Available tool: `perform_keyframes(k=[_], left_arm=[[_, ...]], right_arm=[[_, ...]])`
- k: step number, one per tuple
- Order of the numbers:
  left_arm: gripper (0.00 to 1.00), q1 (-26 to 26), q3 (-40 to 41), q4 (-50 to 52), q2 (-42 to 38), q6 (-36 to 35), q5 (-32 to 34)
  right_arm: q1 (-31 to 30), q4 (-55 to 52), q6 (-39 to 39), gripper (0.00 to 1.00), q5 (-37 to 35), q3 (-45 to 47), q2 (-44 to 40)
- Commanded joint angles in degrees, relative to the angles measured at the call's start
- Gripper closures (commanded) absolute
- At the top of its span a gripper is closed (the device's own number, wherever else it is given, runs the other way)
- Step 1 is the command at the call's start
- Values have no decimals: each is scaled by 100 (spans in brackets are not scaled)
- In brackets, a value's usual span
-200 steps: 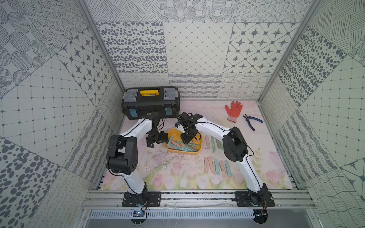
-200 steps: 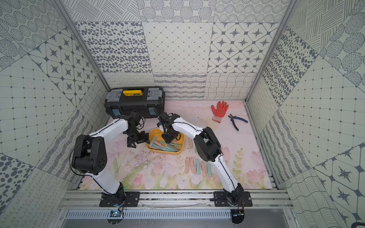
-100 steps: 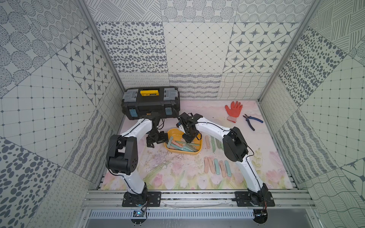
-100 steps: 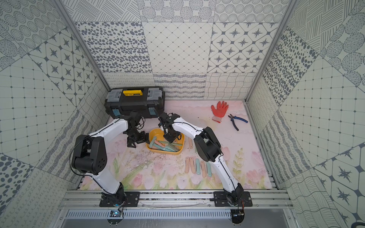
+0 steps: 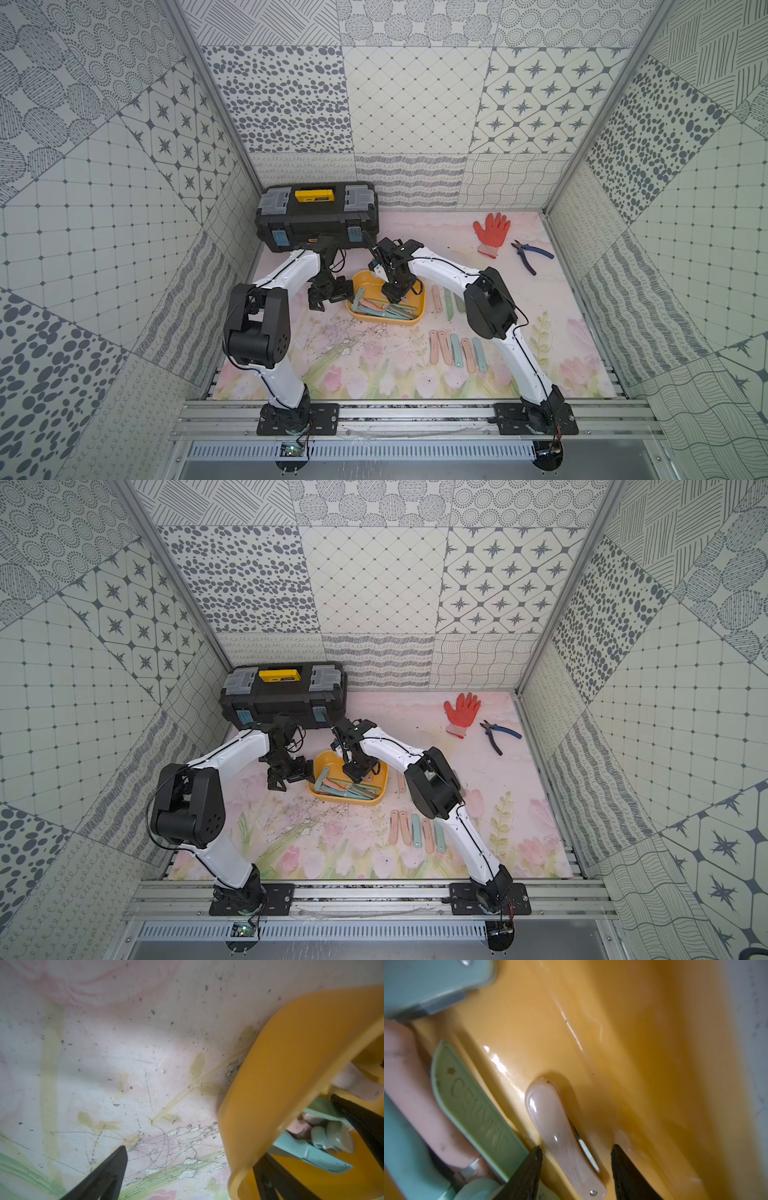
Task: Take the fruit knife out of the storage box
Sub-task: Pick up the fruit knife from the storage box.
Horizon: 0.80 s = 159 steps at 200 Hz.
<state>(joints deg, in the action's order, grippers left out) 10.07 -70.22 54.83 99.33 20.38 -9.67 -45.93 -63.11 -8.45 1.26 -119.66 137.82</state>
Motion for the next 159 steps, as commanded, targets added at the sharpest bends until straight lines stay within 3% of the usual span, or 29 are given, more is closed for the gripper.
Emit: perform_keyframes(k=[1,48,101,159], left_arm=[[8,13,-10,160,-37,3,77],[8,21,-10,160,-39,-1,73],[8,20,-10,160,-36,1,84],[8,14,-16,156,-28,10,70]], right_arm=[[-17,-223,-107,44,57,-86,278],[-18,-272,-66,52,38,-114,343],[-13,-228,1,69,29,-266,233],[-13,-149,68,73,-12,-332,-124]])
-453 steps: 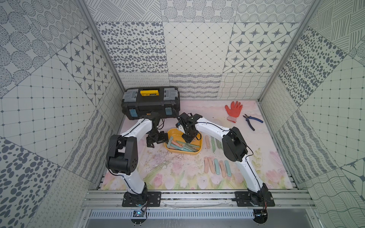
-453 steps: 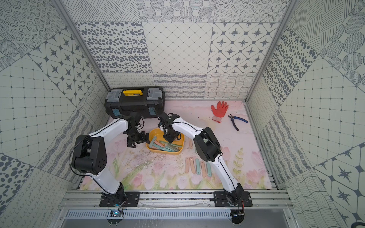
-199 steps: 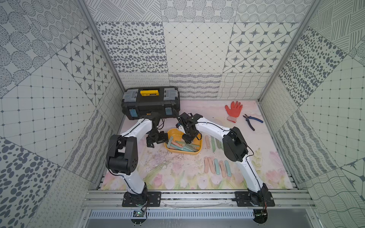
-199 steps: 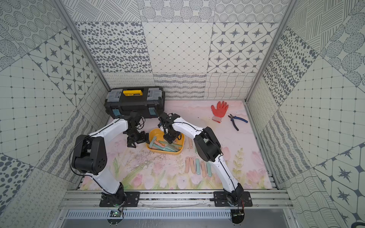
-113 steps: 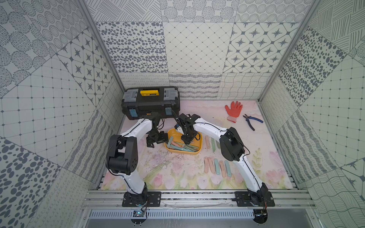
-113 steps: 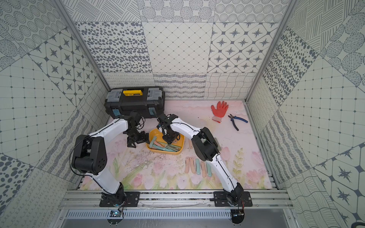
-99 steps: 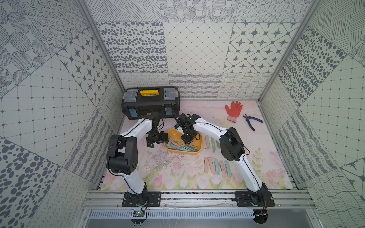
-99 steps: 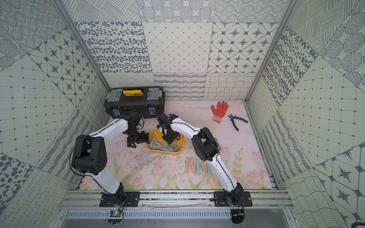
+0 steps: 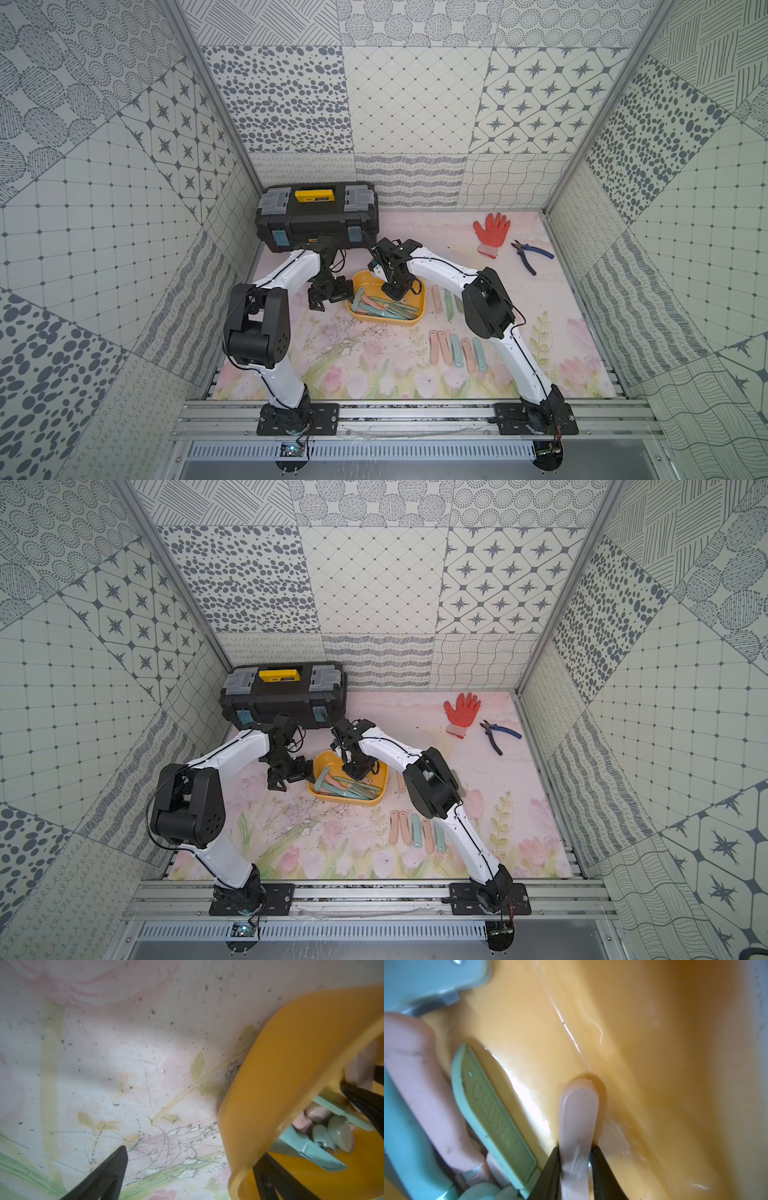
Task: Take the fruit knife out of the storage box
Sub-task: Pick up the fruit knife from the storage box.
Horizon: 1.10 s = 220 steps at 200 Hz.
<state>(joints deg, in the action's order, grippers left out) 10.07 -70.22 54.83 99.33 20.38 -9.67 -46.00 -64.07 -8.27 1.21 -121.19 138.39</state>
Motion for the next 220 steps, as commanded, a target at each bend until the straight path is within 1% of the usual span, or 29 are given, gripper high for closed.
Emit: perform_keyframes(k=[1,75,107,128,145,177,220], left_arm=[[8,14,-17,153,-28,10,70],[8,14,-18,151,-38,5,42],[8,17,-18,160,-42,9,64],[8,14,-14,159,-45,12,73],[8,13,-10,159,-54,12,80],[8,16,-18,153,-54,14,25],[8,21,-1,135,-80,24,33]], right_arm=[[-11,-53,57,73,-7,-187,-189],[-14,-231,393,74,5,-557,-539],[-60,-316,817,74,-175,-609,-851],[-100,-329,1350,74,-275,-480,-1219],[-169,-211,1789,74,-306,-43,-1659],[-308,359,2606,74,-281,1507,-2768],[-789,541,3586,74,-304,3170,-4041]])
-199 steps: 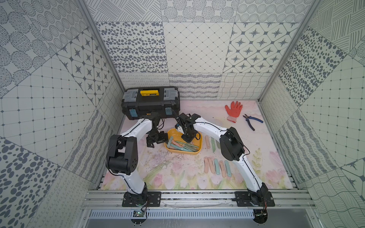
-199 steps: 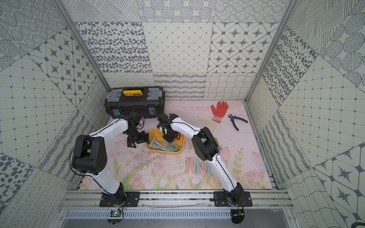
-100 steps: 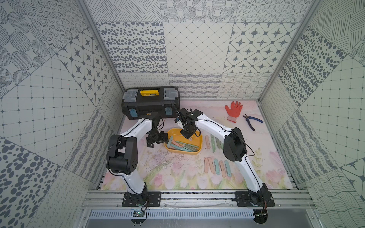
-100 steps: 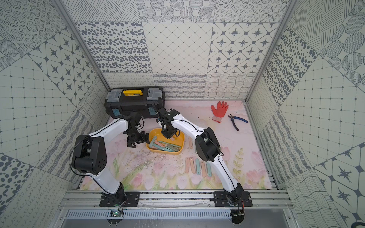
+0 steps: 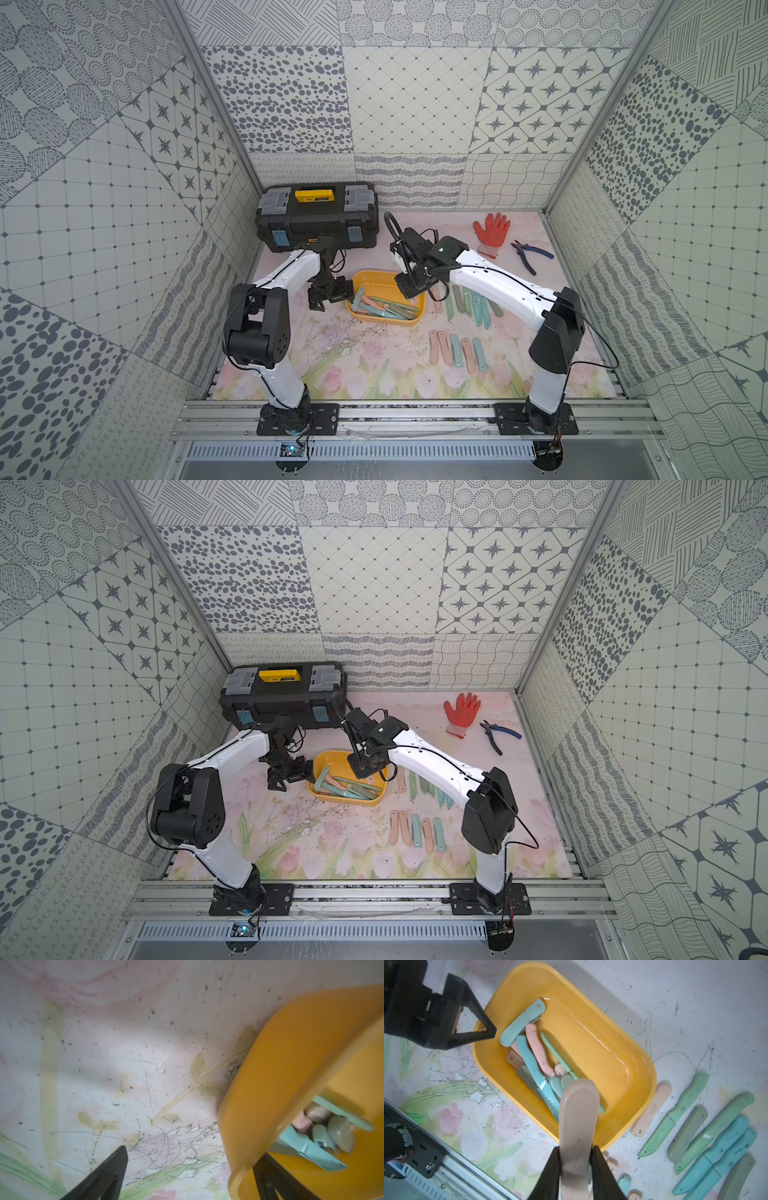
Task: Take the fruit knife out of the storage box
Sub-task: Pick up the fruit knife from the storage box, then place the fruit knife at the center of the board.
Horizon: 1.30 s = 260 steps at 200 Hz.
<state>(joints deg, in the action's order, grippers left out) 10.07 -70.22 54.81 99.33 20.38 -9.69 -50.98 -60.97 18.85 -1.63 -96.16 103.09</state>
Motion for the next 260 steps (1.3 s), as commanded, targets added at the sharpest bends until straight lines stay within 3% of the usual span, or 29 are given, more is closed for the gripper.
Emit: perform_keyframes(k=[1,58,96,165,260], left_arm=[[8,17,-1,141,-76,25,37],[8,14,11,138,-47,43,44],[8,20,-5,122,-35,52,37],[8,14,17,136,-55,40,73],[8,15,-1,136,-43,42,59]], right_arm=[[-308,220,900,74,-16,707,-532],[-1188,552,2655,74,175,2687,-1726],[-1274,1274,3317,79,404,3521,-1843],[-1250,2338,3733,76,818,3717,-735],[-1037,2167,3907,77,331,3712,-264]])
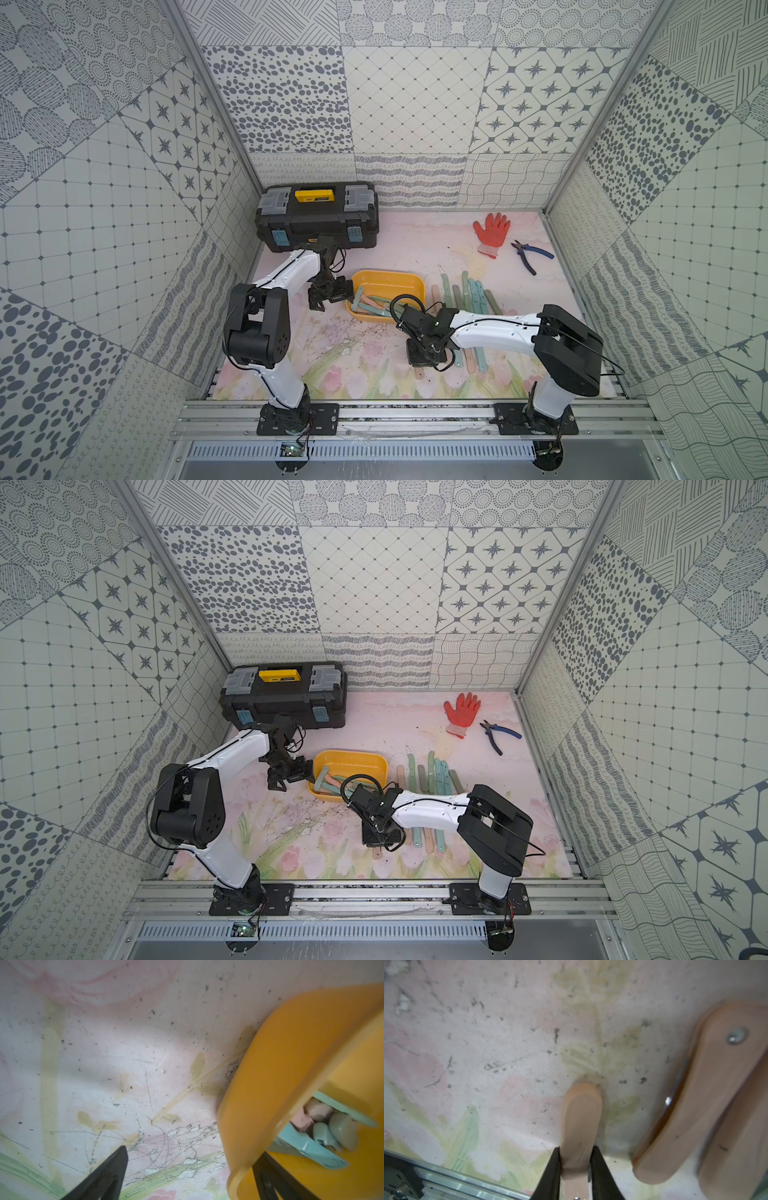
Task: Take the fruit knife out of the storage box
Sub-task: Place the fruit knife at the center of the board.
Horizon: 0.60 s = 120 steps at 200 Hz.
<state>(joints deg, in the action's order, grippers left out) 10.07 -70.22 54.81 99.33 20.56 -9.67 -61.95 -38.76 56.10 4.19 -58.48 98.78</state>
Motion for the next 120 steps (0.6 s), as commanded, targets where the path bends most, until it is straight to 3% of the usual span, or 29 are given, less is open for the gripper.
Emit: perform_keyframes(k=[1,120], left_arm=[[8,18,-1,136,-40,26,59],[8,13,-10,136,-29,25,56]], right_arm=[[60,-53,182,77,-251,-57,167],[122,-492,-30,74,-814,-318,246]])
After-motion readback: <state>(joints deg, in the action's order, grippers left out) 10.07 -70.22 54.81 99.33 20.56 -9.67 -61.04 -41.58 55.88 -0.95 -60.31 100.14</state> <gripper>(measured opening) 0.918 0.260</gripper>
